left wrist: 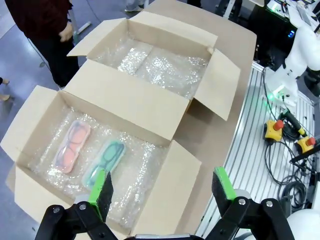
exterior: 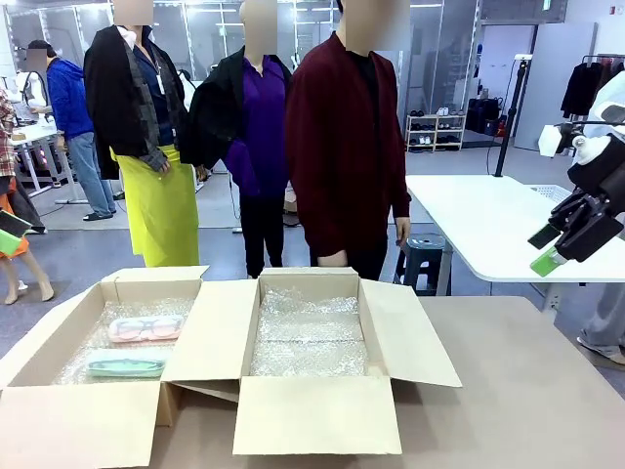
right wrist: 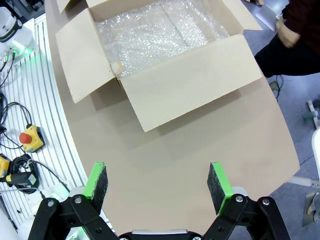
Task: Pack the glasses set securely to prepare it for shipping.
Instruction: Position the Package Box on the left side of the table.
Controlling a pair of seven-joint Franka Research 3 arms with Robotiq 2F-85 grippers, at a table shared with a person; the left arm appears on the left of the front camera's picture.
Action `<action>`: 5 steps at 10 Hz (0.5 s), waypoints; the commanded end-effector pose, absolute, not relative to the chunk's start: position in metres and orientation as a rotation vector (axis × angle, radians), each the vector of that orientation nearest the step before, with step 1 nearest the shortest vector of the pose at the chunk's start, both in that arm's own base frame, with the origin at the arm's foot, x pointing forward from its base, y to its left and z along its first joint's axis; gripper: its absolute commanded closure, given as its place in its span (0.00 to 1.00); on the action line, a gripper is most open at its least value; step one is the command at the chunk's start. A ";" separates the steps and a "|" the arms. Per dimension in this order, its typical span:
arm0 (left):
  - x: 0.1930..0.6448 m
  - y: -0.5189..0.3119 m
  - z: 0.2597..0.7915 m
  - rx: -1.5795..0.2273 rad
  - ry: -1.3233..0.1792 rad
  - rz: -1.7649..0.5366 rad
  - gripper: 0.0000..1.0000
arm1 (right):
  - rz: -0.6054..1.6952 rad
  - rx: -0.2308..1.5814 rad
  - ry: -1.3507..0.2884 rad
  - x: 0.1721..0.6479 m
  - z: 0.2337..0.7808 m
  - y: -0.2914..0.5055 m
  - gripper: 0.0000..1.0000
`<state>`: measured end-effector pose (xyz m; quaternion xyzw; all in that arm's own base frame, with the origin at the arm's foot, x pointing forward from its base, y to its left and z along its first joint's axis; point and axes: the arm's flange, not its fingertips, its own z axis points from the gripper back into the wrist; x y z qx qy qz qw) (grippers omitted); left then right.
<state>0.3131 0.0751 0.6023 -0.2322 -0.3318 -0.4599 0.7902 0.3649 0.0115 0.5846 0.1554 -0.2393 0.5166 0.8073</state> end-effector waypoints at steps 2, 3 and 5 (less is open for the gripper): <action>0.311 0.075 0.606 -0.486 -0.698 -0.981 0.00 | 1.097 0.328 -0.507 0.363 0.586 0.013 0.00; 0.311 0.075 0.606 -0.486 -0.698 -0.981 0.00 | 1.097 0.328 -0.507 0.363 0.586 0.013 0.00; 0.311 0.075 0.606 -0.486 -0.698 -0.981 0.00 | 1.097 0.328 -0.507 0.363 0.586 0.013 0.00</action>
